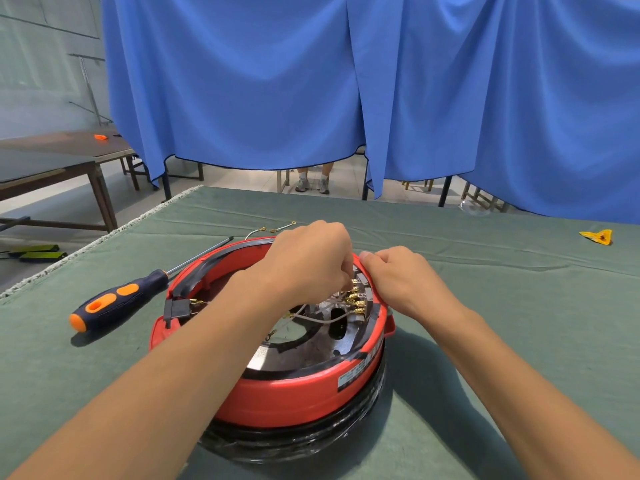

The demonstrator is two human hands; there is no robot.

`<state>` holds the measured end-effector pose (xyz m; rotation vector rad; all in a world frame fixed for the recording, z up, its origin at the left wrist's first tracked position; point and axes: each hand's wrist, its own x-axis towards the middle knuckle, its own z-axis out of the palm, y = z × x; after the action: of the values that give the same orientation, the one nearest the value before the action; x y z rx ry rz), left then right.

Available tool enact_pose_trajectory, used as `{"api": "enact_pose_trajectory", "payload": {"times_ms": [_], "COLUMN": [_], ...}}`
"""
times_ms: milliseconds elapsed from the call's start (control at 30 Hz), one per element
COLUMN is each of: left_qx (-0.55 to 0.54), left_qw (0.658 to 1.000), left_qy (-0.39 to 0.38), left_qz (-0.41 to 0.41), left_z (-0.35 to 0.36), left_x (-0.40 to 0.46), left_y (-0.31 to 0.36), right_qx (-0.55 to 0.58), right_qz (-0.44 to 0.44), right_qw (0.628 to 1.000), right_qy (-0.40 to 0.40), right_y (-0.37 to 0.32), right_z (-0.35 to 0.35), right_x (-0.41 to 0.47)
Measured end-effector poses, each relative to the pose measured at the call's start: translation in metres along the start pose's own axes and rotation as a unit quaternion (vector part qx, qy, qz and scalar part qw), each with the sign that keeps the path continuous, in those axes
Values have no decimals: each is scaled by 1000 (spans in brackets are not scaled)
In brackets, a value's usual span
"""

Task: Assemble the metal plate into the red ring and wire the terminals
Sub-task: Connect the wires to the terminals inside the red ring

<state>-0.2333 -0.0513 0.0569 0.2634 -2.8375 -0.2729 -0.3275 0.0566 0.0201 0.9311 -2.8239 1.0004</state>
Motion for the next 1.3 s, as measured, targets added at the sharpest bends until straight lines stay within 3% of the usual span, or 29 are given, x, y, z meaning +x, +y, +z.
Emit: {"api": "enact_pose_trajectory", "payload": {"times_ms": [267, 600, 1033, 1300], "left_qx": [60, 32, 66, 23], "left_qw": [998, 999, 996, 996], "left_qy": [28, -17, -40, -66], "left_qz": [21, 4, 54, 54], "left_z": [5, -7, -11, -8], "left_x": [1, -2, -11, -5], "left_y": [7, 3, 13, 4], "right_qx": [33, 38, 53, 67], "right_qz": [1, -1, -1, 2], "right_qw": [999, 999, 998, 998], "right_qy": [-13, -9, -14, -13], "right_y": [3, 3, 4, 3], "right_z": [3, 4, 4, 4], "right_x": [3, 3, 2, 1]}}
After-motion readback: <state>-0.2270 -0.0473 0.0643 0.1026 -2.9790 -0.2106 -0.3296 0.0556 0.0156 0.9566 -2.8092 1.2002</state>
